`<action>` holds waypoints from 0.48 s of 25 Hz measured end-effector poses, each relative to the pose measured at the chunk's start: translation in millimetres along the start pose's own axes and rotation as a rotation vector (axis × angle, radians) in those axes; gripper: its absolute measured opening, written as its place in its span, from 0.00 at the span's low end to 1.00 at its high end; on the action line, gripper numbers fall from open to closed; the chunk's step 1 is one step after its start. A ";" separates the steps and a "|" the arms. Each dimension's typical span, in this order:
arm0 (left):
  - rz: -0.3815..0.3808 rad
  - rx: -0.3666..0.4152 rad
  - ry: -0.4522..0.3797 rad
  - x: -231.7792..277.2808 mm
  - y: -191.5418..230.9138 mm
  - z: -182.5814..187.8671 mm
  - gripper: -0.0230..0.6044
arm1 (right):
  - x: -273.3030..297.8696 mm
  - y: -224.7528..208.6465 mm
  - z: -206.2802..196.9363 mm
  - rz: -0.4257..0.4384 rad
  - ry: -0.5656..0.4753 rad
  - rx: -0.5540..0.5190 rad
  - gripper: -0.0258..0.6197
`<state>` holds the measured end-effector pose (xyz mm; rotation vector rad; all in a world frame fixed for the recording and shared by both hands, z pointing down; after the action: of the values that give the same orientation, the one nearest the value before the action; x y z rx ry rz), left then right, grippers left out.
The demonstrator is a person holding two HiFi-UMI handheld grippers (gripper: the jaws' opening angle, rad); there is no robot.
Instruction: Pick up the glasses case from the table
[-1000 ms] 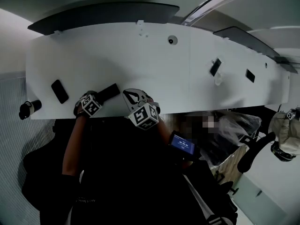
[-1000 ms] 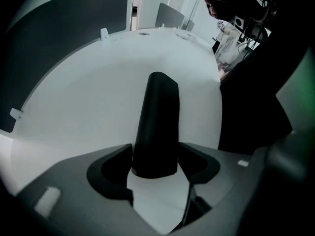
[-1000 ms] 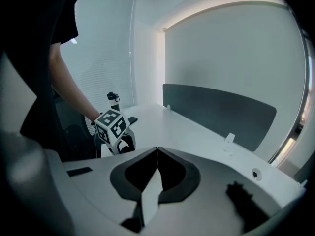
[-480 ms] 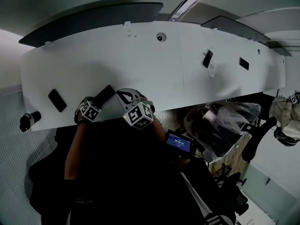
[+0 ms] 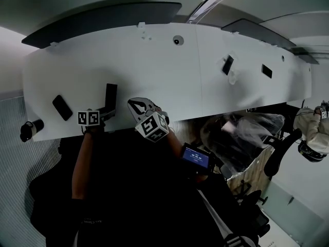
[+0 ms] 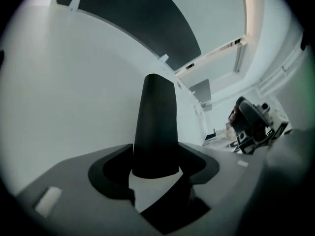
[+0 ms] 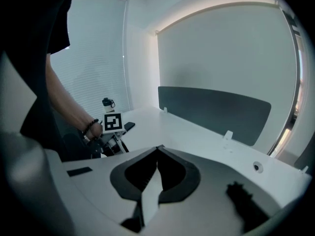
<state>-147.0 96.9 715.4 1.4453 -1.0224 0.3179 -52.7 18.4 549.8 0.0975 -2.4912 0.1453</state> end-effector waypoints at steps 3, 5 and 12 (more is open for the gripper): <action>-0.098 -0.113 -0.107 -9.8 -10.7 13.0 0.50 | 0.6 -1.5 3.0 -0.003 -0.023 0.030 0.05; -0.152 -0.155 -0.181 -18.7 -19.5 25.3 0.50 | 0.1 -4.2 3.9 -0.012 -0.034 0.060 0.05; -0.261 -0.032 -0.413 -74.1 -69.0 72.5 0.50 | -3.2 -14.5 9.2 -0.075 -0.104 0.170 0.05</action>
<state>-166.0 48.1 602.5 1.6313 -1.1404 -0.1943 -54.1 3.0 541.8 0.2751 -2.5711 0.3285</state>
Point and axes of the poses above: the fingertips, and each gripper's own axes: x forward along the fingers, y to its left, z out of its top, the point moved 2 cm from there along -x, backward along the fingers, and after that the axes turned 6 degrees about z, right-handed, at the moved point
